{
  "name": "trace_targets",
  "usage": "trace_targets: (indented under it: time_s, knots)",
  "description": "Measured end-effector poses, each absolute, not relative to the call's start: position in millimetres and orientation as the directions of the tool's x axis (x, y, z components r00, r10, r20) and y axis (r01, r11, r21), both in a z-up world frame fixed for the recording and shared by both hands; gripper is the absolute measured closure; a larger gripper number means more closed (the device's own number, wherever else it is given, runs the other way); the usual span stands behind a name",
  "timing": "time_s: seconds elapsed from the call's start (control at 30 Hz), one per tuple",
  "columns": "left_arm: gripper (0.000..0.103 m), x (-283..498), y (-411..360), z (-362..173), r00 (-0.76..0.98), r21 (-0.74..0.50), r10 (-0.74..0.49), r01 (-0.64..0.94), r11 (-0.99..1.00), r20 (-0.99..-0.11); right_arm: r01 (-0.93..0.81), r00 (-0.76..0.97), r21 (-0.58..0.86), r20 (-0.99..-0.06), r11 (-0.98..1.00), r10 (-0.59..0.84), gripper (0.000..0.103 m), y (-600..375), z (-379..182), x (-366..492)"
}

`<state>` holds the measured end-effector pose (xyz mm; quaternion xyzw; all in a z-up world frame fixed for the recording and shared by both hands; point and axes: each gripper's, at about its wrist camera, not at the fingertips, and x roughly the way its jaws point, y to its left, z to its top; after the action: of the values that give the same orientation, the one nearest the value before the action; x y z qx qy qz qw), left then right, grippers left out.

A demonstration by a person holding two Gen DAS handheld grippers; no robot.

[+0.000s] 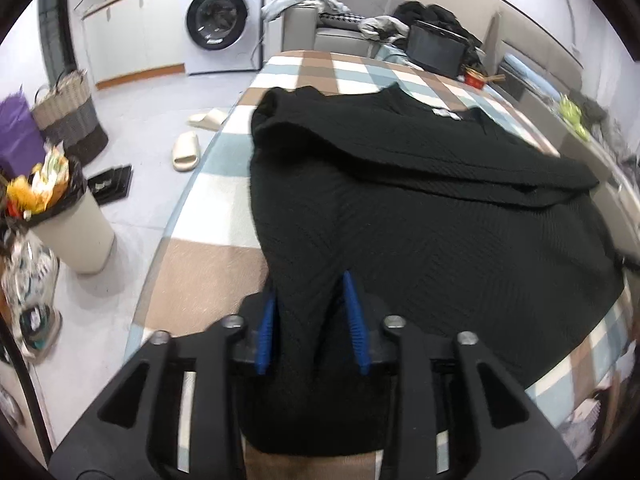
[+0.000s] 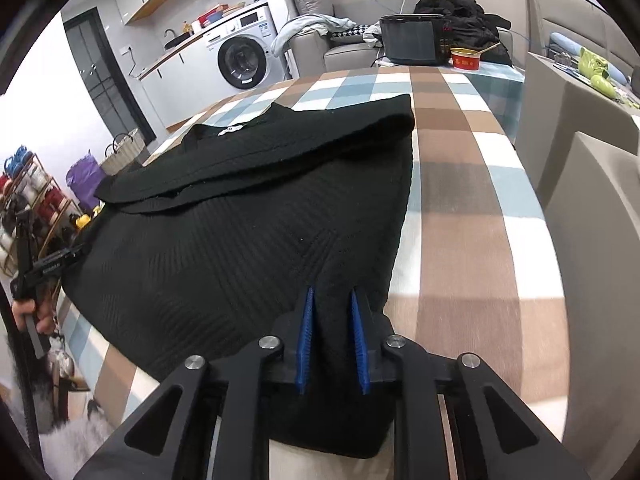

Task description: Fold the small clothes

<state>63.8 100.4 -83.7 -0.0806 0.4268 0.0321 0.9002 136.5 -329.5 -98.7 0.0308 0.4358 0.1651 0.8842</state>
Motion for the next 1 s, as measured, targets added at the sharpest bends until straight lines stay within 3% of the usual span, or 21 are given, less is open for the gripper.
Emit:
trace_targets:
  time_s: [0.1,0.2,0.3,0.37,0.63,0.7,0.77,1.0]
  knots:
    - [0.054,62,117,-70,0.667,-0.201,-0.034,-0.175,0.964,-0.744,-0.245,0.587,0.203,-0.747,0.948,0.312,0.078,-335,-89,136]
    - [0.048,64,129,-56,0.71,-0.252,-0.036,-0.202,0.946,-0.703,-0.21,0.644,0.253,-0.691,0.944,0.329,0.061,-343,-72,139]
    - [0.037,73,135,-43,0.745,-0.273,-0.02,-0.219,0.937,-0.666,-0.212,0.657,0.338,-0.646,0.917,0.39,0.051,-346,-59,148]
    - [0.037,88,136,-39,0.748,-0.262,-0.01,-0.22,0.94,-0.664,-0.222,0.649,0.381,-0.629,0.897,0.428,0.041,-342,-54,158]
    - [0.037,158,141,-45,0.696,-0.207,0.016,-0.236,0.949,-0.718,-0.224,0.588,0.446,-0.648,0.867,0.485,0.037,-321,-62,190]
    - [0.047,171,140,-52,0.671,-0.209,0.005,-0.238,0.948,-0.742,-0.205,0.575,0.474,-0.649,0.856,0.497,0.037,-324,-69,198]
    - [0.066,181,139,-58,0.649,-0.215,-0.017,-0.227,0.95,-0.76,-0.174,0.569,0.502,-0.651,0.847,0.502,0.037,-328,-73,207]
    - [0.083,198,140,-70,0.62,-0.236,-0.051,-0.22,0.946,-0.783,-0.106,0.591,0.543,-0.639,0.833,0.492,0.037,-349,-79,238]
